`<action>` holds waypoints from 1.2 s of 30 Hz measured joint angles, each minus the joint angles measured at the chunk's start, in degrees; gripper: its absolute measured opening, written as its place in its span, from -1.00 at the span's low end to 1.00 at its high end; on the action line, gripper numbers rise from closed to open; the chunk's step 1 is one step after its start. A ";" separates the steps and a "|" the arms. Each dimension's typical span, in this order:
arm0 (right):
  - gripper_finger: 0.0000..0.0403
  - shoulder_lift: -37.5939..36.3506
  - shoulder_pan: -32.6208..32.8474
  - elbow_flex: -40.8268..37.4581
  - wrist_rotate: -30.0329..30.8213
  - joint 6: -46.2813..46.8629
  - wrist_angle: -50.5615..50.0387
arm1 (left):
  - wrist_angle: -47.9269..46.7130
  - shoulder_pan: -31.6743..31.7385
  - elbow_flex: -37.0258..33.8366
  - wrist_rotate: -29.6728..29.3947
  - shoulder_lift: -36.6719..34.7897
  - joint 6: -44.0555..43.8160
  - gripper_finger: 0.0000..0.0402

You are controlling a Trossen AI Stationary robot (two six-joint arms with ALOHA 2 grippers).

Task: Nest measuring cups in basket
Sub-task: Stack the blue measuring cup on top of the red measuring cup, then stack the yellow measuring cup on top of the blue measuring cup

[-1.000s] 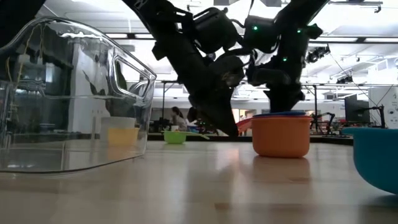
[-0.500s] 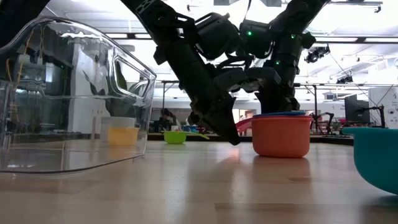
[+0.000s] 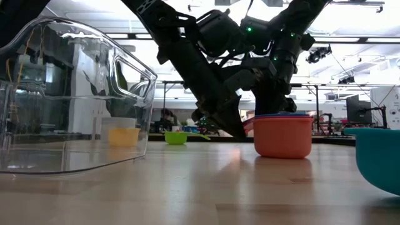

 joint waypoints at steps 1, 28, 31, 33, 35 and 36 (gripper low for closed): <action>-1.00 0.00 0.00 0.01 0.26 -0.03 -0.08 | -0.39 -0.01 0.02 0.07 -0.01 -0.10 -1.00; -1.00 -31.08 -8.57 0.13 14.75 -13.57 -23.95 | -8.78 7.65 -26.82 0.27 -54.92 -0.90 -1.00; -1.00 -35.44 -8.46 0.12 14.85 -12.23 -22.80 | -2.85 7.33 -33.99 -0.41 -65.14 -3.15 -1.00; -1.00 -37.91 -8.25 0.12 15.44 -10.81 -21.63 | -0.51 7.02 -37.83 -1.98 -70.63 -4.65 -1.00; -1.00 -39.63 -8.19 0.11 15.98 -10.48 -21.11 | 1.19 6.99 -40.37 -3.95 -74.71 -6.00 -1.00; -1.00 -40.24 -8.12 0.10 16.30 -10.39 -20.99 | 1.54 6.99 -41.28 -4.91 -76.27 -6.38 -1.00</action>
